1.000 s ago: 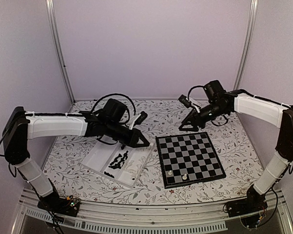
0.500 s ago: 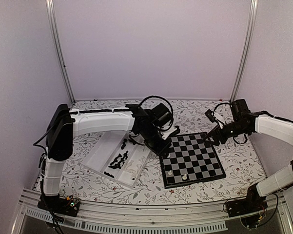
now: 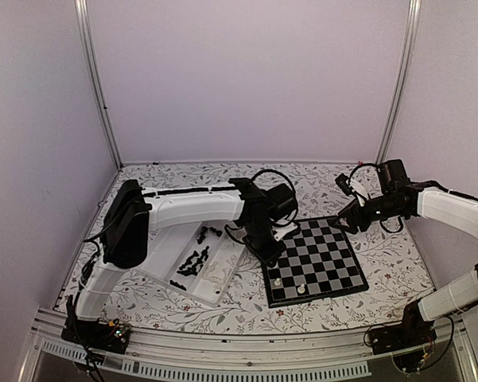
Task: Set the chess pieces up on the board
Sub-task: Place the chess piece on the chessboard, then pick up the chess piece from the chessboard.
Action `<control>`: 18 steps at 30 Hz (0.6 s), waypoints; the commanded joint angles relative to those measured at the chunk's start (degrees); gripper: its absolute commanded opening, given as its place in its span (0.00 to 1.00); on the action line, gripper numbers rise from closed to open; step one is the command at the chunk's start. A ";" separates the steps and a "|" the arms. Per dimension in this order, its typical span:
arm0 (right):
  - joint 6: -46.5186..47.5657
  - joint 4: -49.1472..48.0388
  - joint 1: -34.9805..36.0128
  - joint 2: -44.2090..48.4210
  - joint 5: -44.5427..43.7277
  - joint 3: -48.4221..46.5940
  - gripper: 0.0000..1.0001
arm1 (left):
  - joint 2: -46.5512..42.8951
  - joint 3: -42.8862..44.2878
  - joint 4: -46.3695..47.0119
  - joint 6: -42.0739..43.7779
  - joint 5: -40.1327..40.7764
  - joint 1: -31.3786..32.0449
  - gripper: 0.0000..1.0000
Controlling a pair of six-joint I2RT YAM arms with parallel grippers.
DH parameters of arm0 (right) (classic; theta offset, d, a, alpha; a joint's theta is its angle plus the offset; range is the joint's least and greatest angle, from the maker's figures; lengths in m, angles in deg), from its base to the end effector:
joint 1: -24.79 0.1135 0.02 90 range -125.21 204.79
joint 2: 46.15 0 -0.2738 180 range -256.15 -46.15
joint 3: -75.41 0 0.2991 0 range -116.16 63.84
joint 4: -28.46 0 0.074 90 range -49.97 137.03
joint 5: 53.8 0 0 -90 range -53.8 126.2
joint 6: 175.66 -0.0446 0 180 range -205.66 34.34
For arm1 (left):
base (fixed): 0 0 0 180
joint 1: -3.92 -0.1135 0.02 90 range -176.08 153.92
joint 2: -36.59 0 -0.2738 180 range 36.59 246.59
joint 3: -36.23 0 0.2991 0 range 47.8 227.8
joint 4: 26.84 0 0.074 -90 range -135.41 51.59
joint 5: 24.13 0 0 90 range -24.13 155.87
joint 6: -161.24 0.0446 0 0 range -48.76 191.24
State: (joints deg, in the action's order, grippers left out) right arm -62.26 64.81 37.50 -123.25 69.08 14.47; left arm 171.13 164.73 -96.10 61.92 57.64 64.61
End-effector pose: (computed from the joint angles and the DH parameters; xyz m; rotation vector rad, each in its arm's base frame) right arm 0.3010 0.0927 0.2087 -0.9615 2.1829 0.6223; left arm 0.2585 -0.4735 0.1629 1.3199 2.6805 -0.3971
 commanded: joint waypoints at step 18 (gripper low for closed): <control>0.95 -0.32 -0.14 -1.45 1.13 -0.12 0.59 | -0.29 0.27 4.89 0.22 0.50 1.46 0.45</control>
State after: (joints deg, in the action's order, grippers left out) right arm -62.15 64.83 37.50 -124.08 69.34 14.47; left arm 172.29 165.40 -95.77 62.29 58.62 65.15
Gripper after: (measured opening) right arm 0.590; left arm 0.455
